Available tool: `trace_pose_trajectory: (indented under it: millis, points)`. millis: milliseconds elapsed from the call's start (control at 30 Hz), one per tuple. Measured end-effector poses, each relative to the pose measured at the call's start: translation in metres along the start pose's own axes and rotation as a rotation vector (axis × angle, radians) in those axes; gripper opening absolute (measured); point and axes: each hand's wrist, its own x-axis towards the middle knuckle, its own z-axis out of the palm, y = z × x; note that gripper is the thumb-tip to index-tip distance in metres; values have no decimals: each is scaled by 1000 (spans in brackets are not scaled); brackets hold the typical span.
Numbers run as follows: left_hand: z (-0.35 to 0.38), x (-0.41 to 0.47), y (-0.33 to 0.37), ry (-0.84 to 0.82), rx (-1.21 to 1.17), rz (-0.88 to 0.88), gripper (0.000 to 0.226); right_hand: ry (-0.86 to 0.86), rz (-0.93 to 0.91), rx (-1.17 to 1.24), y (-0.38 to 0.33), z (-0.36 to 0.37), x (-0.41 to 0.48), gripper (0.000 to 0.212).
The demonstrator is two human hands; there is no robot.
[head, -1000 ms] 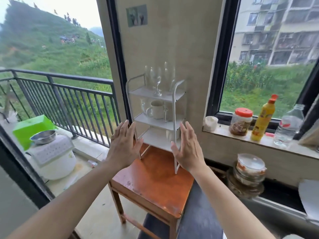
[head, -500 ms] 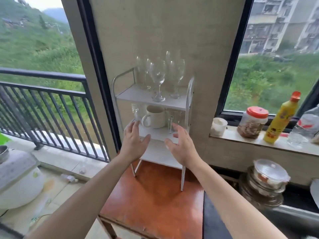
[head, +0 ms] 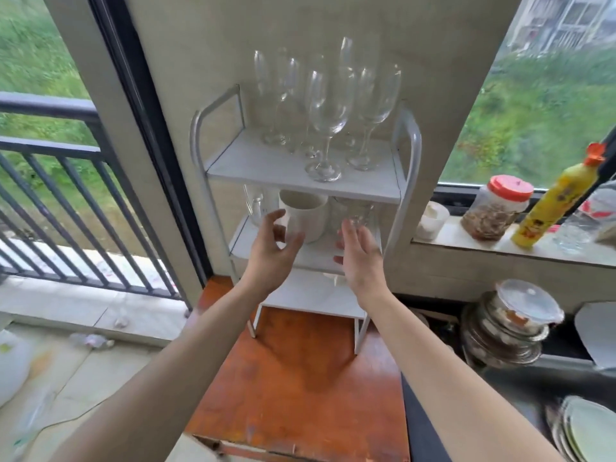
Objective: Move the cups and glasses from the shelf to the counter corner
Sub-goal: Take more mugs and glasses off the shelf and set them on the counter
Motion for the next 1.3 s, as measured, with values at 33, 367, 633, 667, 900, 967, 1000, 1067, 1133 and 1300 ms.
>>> trace_pose_trajectory:
  millis: [33, 367, 633, 667, 900, 967, 1000, 1067, 1133, 1300]
  points:
    - [2, 0, 1, -24, -47, -12, 43, 15, -8, 23, -1, 1, -2, 48]
    - [14, -13, 16, -75, -548, -261, 19, 56, 15, 128, -2, 2, -23, 38]
    - [12, -45, 6, 57, -541, -217, 13, 118, -20, 171, 1, -1, -47, 38]
    - [12, -50, 5, 62, -533, -204, 13, 128, -34, 163, 2, -2, -50, 40]
    - [9, -102, 18, 52, -501, -170, 12, 122, -46, 152, 3, -26, -92, 43]
    - [10, -123, 25, 41, -506, -161, 10, 132, -37, 146, 6, -42, -112, 45]
    - [14, -135, 31, 28, -509, -149, 10, 142, -43, 142, 8, -53, -125, 45]
    - [24, -161, 47, -7, -517, -116, 6, 170, -78, 141, 12, -80, -154, 43]
    - [39, -186, 64, -50, -520, -70, 5, 216, -126, 149, 15, -111, -183, 39]
    - [104, -282, 119, -226, -556, 4, 5, 428, -205, 110, 24, -224, -275, 35]
